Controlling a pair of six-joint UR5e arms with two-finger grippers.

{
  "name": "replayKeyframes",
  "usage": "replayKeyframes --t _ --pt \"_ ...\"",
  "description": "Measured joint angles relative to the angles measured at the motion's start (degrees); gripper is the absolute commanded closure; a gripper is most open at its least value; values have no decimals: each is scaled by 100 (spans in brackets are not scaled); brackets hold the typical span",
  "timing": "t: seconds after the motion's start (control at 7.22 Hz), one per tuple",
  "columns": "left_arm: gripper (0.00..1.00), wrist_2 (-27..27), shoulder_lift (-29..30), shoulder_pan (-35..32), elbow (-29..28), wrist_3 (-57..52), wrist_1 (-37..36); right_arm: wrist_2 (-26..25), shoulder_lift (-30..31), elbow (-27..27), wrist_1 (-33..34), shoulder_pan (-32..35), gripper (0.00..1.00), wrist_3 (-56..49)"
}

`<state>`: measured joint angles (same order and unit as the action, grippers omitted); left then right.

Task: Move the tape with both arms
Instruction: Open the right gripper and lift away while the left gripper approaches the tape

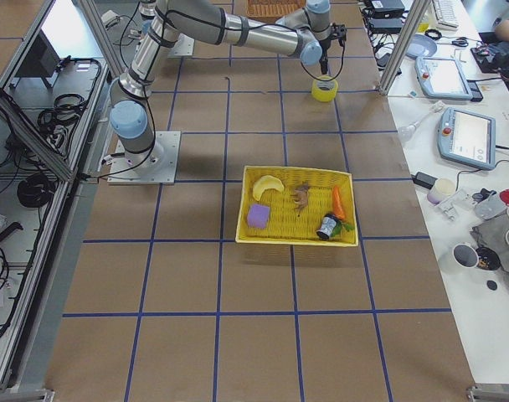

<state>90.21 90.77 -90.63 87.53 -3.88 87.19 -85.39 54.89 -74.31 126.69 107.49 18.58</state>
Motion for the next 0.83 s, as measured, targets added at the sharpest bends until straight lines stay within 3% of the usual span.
replayKeyframes --t 0.55,0.83 --pt "0 -110 690 -85 -165 139 -738 -477 2337 -1158 -2458 -279 0 -686" --pt "0 -137 1304 -356 -295 515 -1367 -783 3011 -1202 -3682 -419 0 -966"
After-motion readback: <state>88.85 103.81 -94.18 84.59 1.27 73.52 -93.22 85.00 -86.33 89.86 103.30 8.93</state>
